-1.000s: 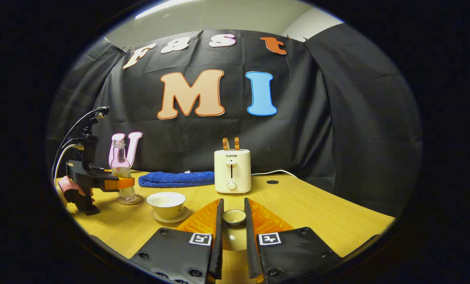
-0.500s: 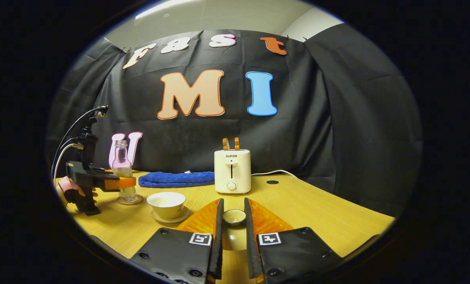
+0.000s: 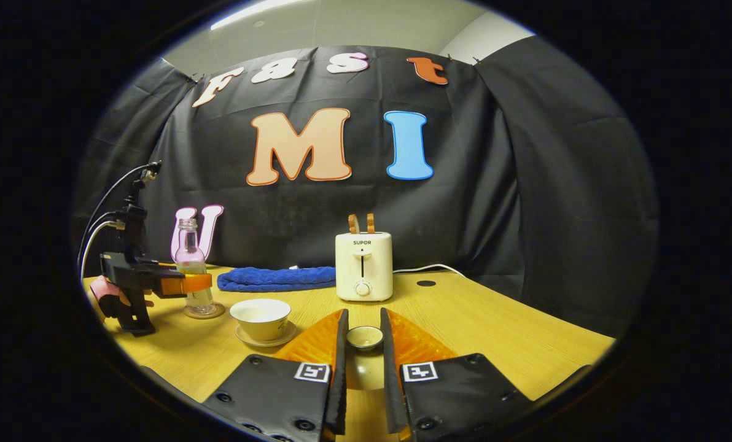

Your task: Open the teacup lid with one hand, grasp the water bottle and pour water into the teacup with the other hand; after pouring, place the water bottle on the coaster and then close the teacup lid.

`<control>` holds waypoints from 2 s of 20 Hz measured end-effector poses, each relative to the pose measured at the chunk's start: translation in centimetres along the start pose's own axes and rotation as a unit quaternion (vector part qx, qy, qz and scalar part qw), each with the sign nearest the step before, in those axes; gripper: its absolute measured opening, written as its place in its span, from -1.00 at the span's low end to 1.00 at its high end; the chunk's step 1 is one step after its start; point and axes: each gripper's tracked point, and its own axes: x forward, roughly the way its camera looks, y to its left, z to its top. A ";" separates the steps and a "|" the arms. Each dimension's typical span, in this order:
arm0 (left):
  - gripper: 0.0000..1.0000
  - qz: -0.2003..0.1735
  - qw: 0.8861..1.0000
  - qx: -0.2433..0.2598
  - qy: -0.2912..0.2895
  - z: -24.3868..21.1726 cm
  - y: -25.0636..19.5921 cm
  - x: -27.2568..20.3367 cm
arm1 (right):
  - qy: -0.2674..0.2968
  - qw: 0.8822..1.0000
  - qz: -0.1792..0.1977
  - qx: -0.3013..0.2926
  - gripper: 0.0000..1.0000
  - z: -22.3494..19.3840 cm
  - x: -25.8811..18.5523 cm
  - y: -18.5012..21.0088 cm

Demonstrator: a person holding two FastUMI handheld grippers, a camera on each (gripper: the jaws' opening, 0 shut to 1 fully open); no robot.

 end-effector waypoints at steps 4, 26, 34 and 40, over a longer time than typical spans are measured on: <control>0.94 -0.006 1.000 -0.021 -0.003 -0.2 -0.2 -1.4 | 0.000 1.000 0.007 0.000 -0.43 0.0 0.0 0.3; 0.94 0.043 0.997 0.001 -0.069 0.6 4.5 -9.3 | 0.007 0.979 0.202 0.007 -0.43 -0.5 6.0 12.4; 0.94 0.055 0.996 0.001 -0.069 0.7 4.9 -9.6 | 0.019 0.974 0.225 0.006 -0.44 -1.2 9.4 16.0; 0.94 0.055 0.996 0.001 -0.069 0.7 4.9 -9.5 | 0.059 0.972 0.228 -0.005 -0.43 -2.4 10.2 16.7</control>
